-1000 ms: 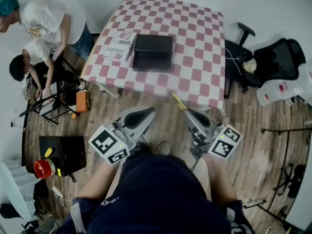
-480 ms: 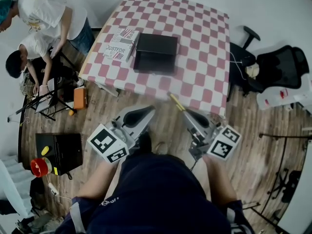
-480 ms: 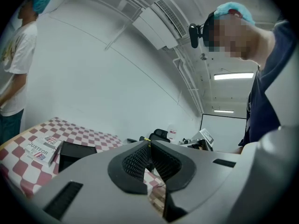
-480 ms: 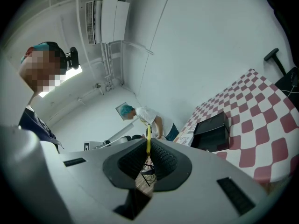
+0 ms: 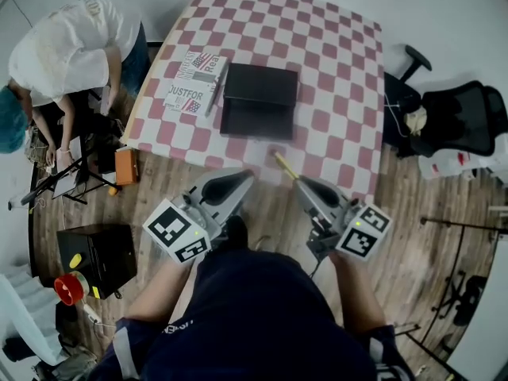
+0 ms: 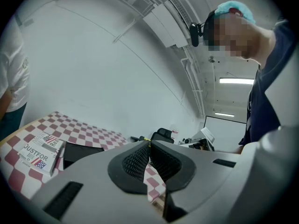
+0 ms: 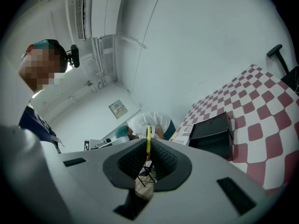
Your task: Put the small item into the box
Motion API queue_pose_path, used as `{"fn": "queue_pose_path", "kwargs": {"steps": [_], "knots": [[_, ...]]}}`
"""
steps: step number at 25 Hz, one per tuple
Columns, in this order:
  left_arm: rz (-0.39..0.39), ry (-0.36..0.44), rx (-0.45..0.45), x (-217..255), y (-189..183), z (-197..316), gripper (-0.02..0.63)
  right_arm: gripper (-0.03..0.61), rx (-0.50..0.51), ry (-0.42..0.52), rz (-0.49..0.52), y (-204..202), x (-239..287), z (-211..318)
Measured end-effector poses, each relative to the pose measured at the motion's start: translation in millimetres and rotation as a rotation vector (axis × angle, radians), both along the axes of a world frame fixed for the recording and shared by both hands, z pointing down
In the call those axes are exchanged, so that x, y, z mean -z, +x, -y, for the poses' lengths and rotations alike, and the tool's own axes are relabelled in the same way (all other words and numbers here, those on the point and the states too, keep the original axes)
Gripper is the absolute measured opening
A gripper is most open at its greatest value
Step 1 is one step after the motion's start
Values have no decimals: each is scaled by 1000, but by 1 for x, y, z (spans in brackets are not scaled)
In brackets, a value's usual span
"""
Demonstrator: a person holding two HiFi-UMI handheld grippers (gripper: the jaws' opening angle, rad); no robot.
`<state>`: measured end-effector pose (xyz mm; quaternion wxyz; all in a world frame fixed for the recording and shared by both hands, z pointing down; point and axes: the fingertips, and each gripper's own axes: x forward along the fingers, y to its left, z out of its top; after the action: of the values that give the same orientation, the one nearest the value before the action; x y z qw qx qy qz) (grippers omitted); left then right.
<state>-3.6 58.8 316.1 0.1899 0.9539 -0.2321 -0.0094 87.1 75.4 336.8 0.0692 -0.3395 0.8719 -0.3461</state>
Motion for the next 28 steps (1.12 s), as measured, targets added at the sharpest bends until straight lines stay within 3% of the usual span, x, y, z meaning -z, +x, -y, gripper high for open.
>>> {"fn": "queue_pose_path", "kwargs": {"steps": [13,18,28], "knots": [[19,-68,-53,-30,-40,118,40,35,-56,-59,-62,-39,-22,119],[71,-52,-88,-44,-48,141,40,35,-78,-77,-125,-46,-35,145],[85,-87,-97,-65,-47,169,40,35,-63,-123,-159,-50,-59,170]]}}
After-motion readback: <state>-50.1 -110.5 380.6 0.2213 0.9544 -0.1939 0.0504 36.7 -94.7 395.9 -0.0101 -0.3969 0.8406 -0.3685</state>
